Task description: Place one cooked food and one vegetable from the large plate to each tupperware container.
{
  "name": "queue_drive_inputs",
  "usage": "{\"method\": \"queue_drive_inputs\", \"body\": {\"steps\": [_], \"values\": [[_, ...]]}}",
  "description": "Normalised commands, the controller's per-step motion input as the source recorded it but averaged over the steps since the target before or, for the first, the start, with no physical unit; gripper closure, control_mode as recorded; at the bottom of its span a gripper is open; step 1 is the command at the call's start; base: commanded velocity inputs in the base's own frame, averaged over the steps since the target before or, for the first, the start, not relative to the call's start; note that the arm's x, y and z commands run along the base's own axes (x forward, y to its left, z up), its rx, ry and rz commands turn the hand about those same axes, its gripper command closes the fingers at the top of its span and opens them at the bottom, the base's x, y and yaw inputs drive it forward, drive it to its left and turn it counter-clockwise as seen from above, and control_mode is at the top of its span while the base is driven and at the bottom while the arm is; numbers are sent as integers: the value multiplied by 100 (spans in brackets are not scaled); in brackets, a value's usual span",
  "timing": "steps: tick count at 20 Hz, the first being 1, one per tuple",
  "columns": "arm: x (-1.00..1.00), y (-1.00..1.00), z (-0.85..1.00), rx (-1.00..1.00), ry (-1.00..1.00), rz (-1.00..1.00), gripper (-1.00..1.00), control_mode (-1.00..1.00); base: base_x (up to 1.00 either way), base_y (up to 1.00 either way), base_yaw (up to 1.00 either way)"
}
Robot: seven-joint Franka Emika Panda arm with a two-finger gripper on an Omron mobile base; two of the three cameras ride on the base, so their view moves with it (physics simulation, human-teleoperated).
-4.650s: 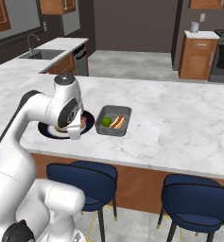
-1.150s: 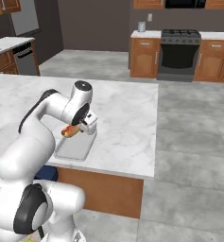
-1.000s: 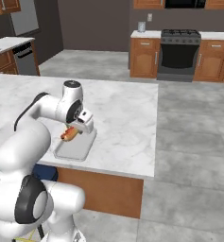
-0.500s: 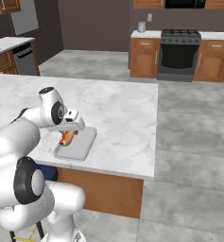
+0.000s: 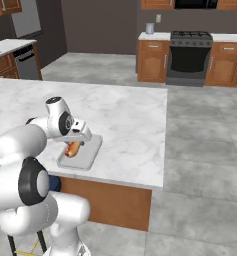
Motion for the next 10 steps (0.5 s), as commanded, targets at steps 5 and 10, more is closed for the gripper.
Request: {"method": "queue_drive_inputs", "body": {"steps": [5, 10], "values": [[38, 0, -50, 3, 0, 0, 100, -100, 0, 0, 0], [56, 0, -41, 1, 0, 5, 100, -100, 0, 0, 0]]}}
